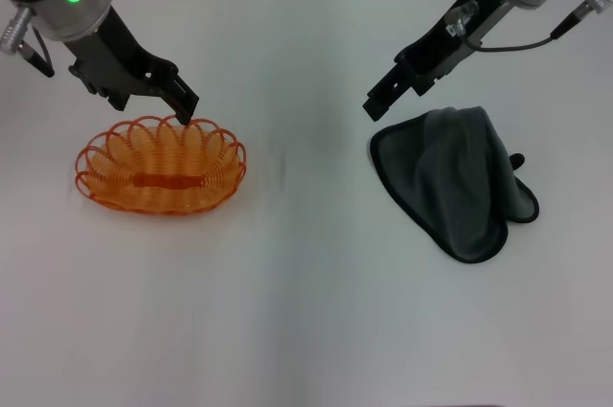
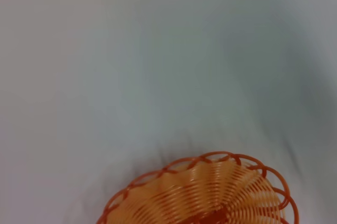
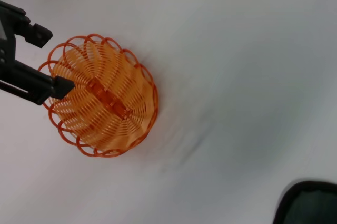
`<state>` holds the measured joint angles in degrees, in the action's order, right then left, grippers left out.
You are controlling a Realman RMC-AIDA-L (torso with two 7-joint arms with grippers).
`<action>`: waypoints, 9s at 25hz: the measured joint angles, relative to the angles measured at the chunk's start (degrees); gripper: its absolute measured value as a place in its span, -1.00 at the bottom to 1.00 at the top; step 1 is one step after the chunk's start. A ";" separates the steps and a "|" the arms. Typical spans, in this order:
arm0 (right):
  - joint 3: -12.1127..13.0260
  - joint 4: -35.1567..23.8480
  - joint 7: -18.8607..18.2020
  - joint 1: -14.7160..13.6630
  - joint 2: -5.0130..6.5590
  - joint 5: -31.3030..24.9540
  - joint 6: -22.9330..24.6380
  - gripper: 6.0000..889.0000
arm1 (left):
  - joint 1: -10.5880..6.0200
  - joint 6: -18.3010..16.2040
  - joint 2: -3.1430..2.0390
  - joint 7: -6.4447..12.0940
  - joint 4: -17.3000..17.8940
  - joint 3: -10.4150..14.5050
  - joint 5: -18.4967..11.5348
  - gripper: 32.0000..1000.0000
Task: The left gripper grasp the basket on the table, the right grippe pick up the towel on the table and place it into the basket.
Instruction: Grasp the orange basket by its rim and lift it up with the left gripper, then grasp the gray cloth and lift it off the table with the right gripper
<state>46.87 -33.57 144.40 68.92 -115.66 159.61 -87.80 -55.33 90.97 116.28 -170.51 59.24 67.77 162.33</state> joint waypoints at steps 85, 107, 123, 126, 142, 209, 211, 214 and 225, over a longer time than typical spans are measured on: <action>-0.03 0.00 -2.10 -0.54 -0.09 -0.22 2.42 0.91 | 5.04 -26.05 -1.51 0.37 -24.89 0.08 0.89 0.67; -0.03 0.00 -2.11 -0.36 -0.09 -0.24 2.37 0.91 | 5.43 -26.68 -1.67 1.01 -24.87 0.06 1.01 -0.20; -0.03 0.00 -2.11 -0.69 -0.09 -0.26 2.79 0.91 | 5.41 -24.19 -2.97 4.16 -24.05 -1.75 -3.85 -0.59; -0.03 0.00 -2.11 -0.70 -0.09 -0.28 2.81 0.91 | 5.44 -23.28 -3.34 4.76 -23.69 -2.34 -4.72 -0.62; -0.51 0.00 -2.16 -1.08 -0.08 -0.45 2.91 0.91 | 5.50 -16.83 -4.06 10.20 -21.61 -12.71 -7.34 -0.86; -0.99 5.80 -4.35 -7.38 2.31 2.01 7.90 0.91 | 9.64 -11.43 -9.58 10.11 -26.54 -17.45 -34.90 -0.89; -0.94 5.91 -4.68 -7.47 1.73 2.05 8.67 0.91 | 9.66 -11.67 -9.58 10.15 -26.54 -17.36 -34.90 -0.89; -0.89 6.53 -5.30 -7.55 1.34 2.11 9.87 0.91 | 9.68 -11.70 -9.58 10.18 -26.55 -17.24 -34.90 -0.90; -0.76 9.05 -6.53 -8.16 0.87 2.87 14.30 0.91 | 9.62 -11.73 -9.58 10.76 -26.54 -17.46 -34.89 -0.90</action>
<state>46.11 -24.52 137.87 60.76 -114.79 162.48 -73.50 -45.71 79.24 106.70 -159.74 32.69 50.31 127.44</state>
